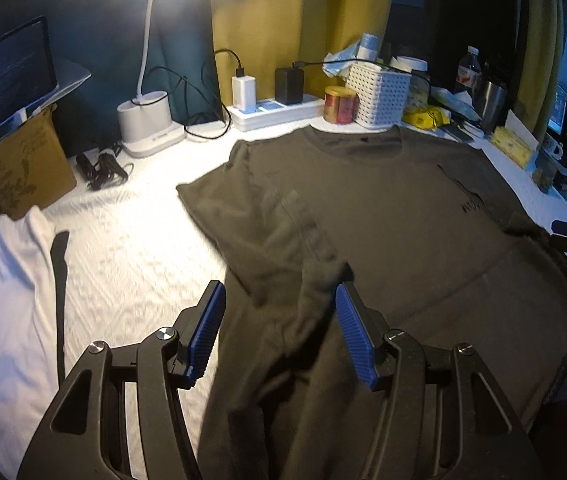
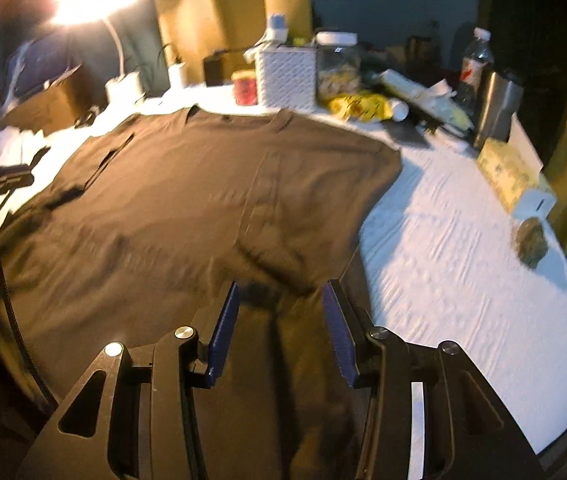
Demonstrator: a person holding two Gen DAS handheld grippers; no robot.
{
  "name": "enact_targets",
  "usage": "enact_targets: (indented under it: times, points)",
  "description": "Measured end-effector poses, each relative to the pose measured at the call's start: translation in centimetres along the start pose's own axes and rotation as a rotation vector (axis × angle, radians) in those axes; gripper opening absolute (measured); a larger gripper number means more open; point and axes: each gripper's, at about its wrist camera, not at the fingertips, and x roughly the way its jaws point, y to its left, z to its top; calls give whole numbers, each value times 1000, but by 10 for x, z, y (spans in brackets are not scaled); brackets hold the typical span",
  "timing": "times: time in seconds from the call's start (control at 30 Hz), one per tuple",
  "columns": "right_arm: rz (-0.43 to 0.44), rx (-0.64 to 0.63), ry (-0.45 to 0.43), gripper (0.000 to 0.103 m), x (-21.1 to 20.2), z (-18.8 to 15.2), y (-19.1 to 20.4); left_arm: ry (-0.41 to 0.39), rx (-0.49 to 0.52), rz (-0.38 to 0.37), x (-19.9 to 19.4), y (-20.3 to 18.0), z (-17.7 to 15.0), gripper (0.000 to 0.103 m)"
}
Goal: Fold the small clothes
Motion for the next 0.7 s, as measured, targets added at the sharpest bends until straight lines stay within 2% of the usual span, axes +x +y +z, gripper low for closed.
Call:
enact_targets:
  times: [0.23, 0.47, 0.57, 0.6, 0.63, 0.67, 0.7]
  points:
    - [-4, -14, 39, 46, 9, -19, -2, 28, -1, -4, -9, -7, -30, 57]
    - [-43, -35, 34, 46, 10, -17, -14, 66, -2, 27, -15, -5, -51, 57]
    - [-43, -40, 58, 45, 21, -19, -18, 70, -6, 36, -18, -2, -56, 56]
    - [-37, -42, 59, 41, 24, -20, -18, 75, -3, 36, -18, -1, -57, 48]
    - [-23, -42, 46, 21, 24, -20, -17, 80, 0, 37, -18, -2, -58, 45]
    - [-3, -50, 45, 8, 23, -20, -14, 87, 6, 38, -18, -2, -59, 43]
    - [-25, -65, 47, 8, 22, -20, -11, 89, 13, 38, -19, -3, -60, 42]
